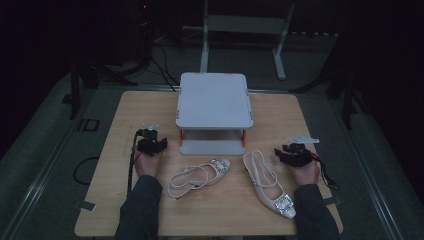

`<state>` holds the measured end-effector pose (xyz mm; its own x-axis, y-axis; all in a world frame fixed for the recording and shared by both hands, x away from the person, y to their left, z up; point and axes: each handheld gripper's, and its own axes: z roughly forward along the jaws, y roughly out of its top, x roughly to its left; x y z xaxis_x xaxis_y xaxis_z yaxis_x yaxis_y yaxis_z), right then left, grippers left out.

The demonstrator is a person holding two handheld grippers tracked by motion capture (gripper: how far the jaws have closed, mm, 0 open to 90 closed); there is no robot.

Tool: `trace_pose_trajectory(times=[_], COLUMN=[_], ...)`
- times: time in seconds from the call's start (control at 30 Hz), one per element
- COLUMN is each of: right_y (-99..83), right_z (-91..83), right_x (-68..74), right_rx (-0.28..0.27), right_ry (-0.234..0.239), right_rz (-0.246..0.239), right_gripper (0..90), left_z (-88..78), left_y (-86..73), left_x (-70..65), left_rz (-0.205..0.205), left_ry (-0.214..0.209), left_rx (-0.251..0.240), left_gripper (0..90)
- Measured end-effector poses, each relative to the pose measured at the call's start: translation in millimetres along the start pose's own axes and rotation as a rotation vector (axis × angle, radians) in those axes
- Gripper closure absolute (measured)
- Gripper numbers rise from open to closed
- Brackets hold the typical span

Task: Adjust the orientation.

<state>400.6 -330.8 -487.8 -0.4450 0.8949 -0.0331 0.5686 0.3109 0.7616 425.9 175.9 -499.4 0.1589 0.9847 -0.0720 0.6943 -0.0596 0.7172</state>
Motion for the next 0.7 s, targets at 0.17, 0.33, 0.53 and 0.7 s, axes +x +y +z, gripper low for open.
trace_pose_trajectory(times=[0.17, 0.33, 0.53, 0.7], right_y=[-2.0, -1.6, -3.0, -4.0], right_z=[-1.0, -2.2, 0.1, 0.8], right_x=[0.2, 1.5, 2.4, 2.5], right_rx=[-0.004, -0.017, -0.015, -0.013], right_ry=[0.007, 0.001, -0.008, -0.011], right_rz=[-0.001, 0.001, -0.001, -0.004], right_gripper=[55.4, 54.3, 53.5, 52.7], left_z=[-9.5, -23.9, -46.1, -67.9], left_y=[0.6, 3.5, 7.8, 11.4], left_x=[-2.3, -3.2, -11.4, -24.0], left_rz=[0.013, 0.023, 0.052, 0.094], left_ry=[-0.05, -0.089, -0.151, -0.22], left_rx=[-0.021, -0.039, -0.072, -0.093], left_gripper=[54.9, 53.3, 53.3, 53.3])
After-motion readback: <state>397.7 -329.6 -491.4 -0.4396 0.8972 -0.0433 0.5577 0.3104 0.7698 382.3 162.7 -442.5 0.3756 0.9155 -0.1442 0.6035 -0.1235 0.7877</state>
